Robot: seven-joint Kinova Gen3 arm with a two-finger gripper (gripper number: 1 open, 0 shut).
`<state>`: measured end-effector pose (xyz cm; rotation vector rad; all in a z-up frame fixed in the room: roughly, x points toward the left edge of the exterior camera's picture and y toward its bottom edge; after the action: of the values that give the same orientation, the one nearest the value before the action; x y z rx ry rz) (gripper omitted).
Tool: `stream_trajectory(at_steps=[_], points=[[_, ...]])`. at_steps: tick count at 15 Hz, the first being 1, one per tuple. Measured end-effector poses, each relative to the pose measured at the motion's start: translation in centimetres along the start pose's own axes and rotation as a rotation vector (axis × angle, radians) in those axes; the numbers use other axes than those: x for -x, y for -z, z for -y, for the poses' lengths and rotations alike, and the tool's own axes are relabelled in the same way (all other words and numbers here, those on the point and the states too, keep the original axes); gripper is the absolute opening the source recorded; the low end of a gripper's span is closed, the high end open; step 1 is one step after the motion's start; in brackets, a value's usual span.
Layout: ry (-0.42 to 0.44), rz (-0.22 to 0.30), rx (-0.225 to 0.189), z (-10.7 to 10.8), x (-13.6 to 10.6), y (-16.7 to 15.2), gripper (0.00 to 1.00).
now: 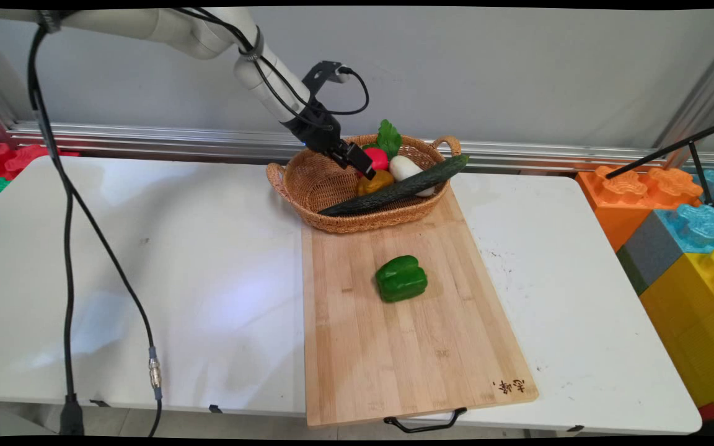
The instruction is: Pick up the potato from the vegetable basket
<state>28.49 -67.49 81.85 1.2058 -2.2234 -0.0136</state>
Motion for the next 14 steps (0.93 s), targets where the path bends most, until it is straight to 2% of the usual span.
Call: stream_trajectory(at_steps=[7,14], points=[[0.041,0.011,0.000,1.1,0.0,-2.3,1.00],[0.046,0.012,-0.006,1.5,0.2,-3.7,1.00]])
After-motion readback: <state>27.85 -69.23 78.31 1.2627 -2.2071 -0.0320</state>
